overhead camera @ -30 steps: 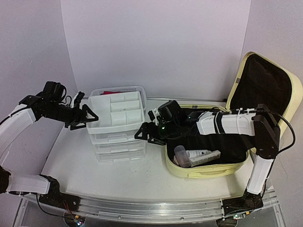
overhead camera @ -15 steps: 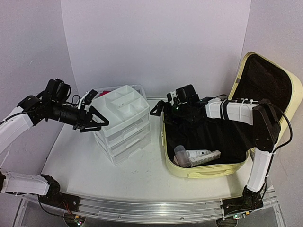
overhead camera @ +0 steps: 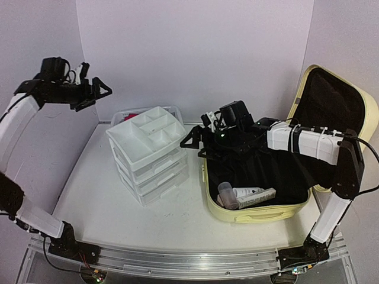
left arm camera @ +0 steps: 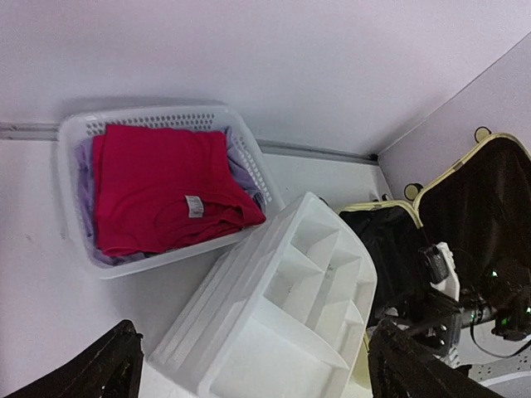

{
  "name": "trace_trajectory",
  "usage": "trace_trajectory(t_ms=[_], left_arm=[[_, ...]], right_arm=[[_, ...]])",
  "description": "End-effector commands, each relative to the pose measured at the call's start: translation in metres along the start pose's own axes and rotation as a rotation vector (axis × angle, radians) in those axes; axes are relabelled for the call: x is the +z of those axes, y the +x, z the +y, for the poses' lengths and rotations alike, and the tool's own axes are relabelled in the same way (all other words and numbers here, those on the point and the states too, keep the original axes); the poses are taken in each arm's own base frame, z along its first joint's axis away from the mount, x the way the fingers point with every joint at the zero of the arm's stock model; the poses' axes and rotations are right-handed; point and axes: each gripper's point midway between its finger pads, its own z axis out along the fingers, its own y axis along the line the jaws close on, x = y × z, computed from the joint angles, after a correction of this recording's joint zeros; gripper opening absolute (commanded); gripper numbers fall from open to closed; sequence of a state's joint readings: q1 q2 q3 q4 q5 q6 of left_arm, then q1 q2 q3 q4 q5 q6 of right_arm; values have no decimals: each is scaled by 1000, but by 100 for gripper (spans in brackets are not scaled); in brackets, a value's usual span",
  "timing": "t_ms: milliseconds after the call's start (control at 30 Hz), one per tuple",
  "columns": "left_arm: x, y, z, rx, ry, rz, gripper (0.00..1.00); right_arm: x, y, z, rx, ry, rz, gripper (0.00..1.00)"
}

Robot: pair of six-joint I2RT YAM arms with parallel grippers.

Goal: Open, take out, and arrange the luggage

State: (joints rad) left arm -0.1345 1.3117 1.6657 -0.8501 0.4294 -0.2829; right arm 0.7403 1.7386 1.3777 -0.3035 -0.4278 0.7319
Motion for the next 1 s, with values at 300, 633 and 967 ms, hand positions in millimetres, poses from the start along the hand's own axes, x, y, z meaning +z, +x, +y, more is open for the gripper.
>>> trace_trajectory(t_ms=[300,633,967], left_arm=[[63,107,-7,-233,272,285,91],[22,142,-52,-165,304,290,93],[50,101,34,-394,166,167,60]], right_arm=[[43,-52,45,187,-253,-124,98],[52,-95,22,214,-276,-115,98],[-18,-70,-25,136,-98,-95,98]])
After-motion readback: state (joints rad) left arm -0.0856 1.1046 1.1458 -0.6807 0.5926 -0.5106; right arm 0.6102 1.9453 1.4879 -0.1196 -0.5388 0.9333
